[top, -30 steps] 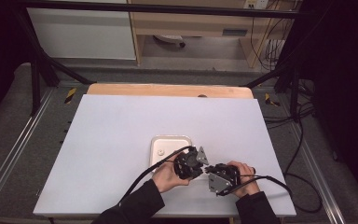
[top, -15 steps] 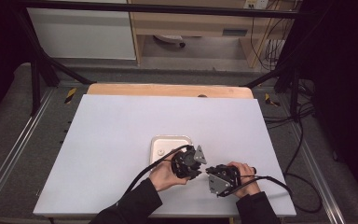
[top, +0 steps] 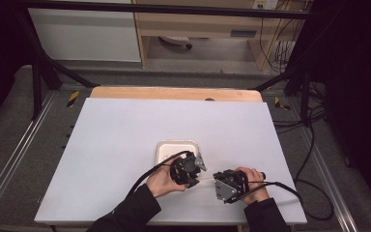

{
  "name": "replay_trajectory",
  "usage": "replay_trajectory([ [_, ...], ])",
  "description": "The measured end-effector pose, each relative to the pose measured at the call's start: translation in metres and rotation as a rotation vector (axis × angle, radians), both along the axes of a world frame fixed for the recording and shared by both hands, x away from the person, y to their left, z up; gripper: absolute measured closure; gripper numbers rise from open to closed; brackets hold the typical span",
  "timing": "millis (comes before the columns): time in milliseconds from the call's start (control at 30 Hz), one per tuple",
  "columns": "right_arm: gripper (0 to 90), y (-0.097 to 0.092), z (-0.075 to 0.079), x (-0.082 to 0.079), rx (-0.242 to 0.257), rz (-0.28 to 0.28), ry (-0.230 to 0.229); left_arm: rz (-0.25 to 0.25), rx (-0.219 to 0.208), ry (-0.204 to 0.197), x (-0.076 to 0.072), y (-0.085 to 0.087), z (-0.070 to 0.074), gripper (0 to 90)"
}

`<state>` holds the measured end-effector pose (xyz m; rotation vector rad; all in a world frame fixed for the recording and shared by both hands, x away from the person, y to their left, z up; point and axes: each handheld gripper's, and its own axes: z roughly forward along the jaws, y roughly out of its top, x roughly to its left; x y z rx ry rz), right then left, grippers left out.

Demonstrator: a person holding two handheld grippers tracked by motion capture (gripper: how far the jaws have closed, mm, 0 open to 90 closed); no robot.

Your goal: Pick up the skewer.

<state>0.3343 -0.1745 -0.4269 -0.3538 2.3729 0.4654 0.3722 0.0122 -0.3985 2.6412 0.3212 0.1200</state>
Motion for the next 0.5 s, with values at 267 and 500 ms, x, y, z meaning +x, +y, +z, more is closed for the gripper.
replay_trajectory([
  [267,88.8,-0.0005,0.0008,-0.0015,-0.005,-0.001,-0.008,-0.01,0.032,-0.001,-0.0027,-0.0053,-0.0043,87.4],
  [500,88.6,0.0004,-0.0005,-0.0017,-0.015,0.004,-0.003,-0.019,0.057,-0.019,-0.0053,-0.0072,-0.0069,88.2],
])
